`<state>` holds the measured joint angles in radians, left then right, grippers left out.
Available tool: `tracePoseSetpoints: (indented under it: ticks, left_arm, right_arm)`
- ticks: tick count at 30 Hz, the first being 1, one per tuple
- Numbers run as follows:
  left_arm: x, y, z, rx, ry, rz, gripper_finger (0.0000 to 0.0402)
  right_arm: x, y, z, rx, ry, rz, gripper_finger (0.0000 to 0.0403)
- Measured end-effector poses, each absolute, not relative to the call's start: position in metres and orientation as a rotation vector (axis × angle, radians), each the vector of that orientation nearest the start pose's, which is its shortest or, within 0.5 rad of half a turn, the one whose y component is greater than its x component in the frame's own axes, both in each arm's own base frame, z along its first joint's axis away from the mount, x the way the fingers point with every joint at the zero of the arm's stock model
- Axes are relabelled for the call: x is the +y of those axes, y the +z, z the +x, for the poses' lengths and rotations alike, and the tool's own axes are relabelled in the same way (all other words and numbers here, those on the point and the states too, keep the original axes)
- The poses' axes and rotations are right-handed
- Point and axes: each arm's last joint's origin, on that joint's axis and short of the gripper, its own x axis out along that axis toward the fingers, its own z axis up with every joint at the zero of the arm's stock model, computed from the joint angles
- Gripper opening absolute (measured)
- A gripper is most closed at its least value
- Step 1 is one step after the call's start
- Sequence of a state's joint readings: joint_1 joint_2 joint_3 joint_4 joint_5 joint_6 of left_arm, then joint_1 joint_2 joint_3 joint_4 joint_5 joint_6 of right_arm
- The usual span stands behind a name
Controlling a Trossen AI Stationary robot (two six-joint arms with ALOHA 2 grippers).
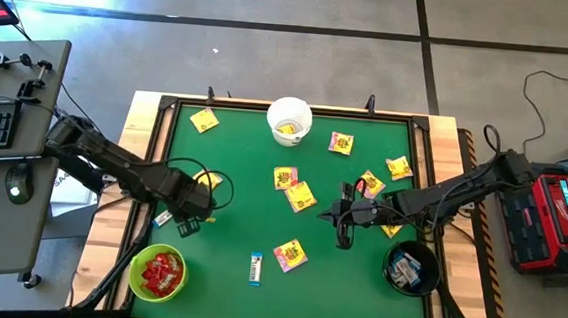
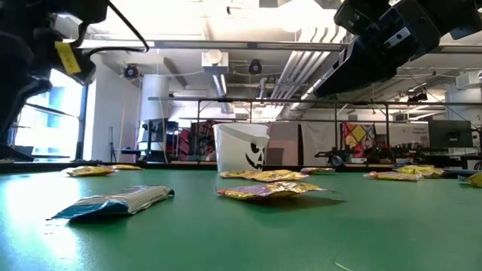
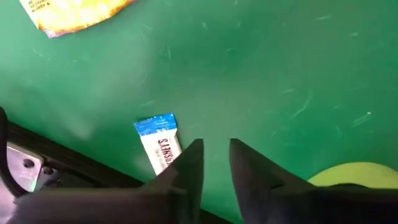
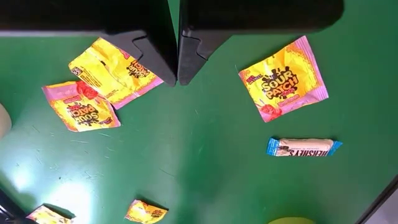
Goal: Sort candy by brand, put in halloween buckets
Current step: Put the white candy into the black bucket
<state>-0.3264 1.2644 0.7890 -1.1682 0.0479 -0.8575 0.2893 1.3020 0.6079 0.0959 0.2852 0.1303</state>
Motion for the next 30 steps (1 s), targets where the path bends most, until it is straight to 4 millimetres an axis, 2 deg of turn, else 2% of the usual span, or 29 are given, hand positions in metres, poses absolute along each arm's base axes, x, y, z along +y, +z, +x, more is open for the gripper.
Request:
tracePoseSetpoints:
  ticks: [6, 11, 17, 25, 30]
  left_arm:
    - [-0.056, 0.190, 0.166, 1.646, 0.488, -0.456, 0.0132]
    - [-0.054, 0.177, 0.170, 1.712, 0.503, -0.391, 0.0165]
    - [-0.047, 0.157, 0.179, 1.834, 0.609, -0.379, 0.0175]
    - [-0.043, 0.132, 0.183, 2.026, 0.640, -0.329, 0.0175]
    - [-0.042, 0.121, 0.186, 2.086, 0.619, -0.286, 0.0175]
  right_arm:
    - [0.065, 0.193, 0.247, 0.573, -0.033, -0.043, 0.0000]
    - [0.065, 0.193, 0.247, 0.574, -0.033, -0.044, 0.0000]
    - [0.065, 0.193, 0.247, 0.574, -0.032, -0.044, 0.0000]
    - [0.065, 0.193, 0.247, 0.577, -0.032, -0.045, 0.0000]
    - [0.065, 0.193, 0.247, 0.577, -0.032, -0.045, 0.0000]
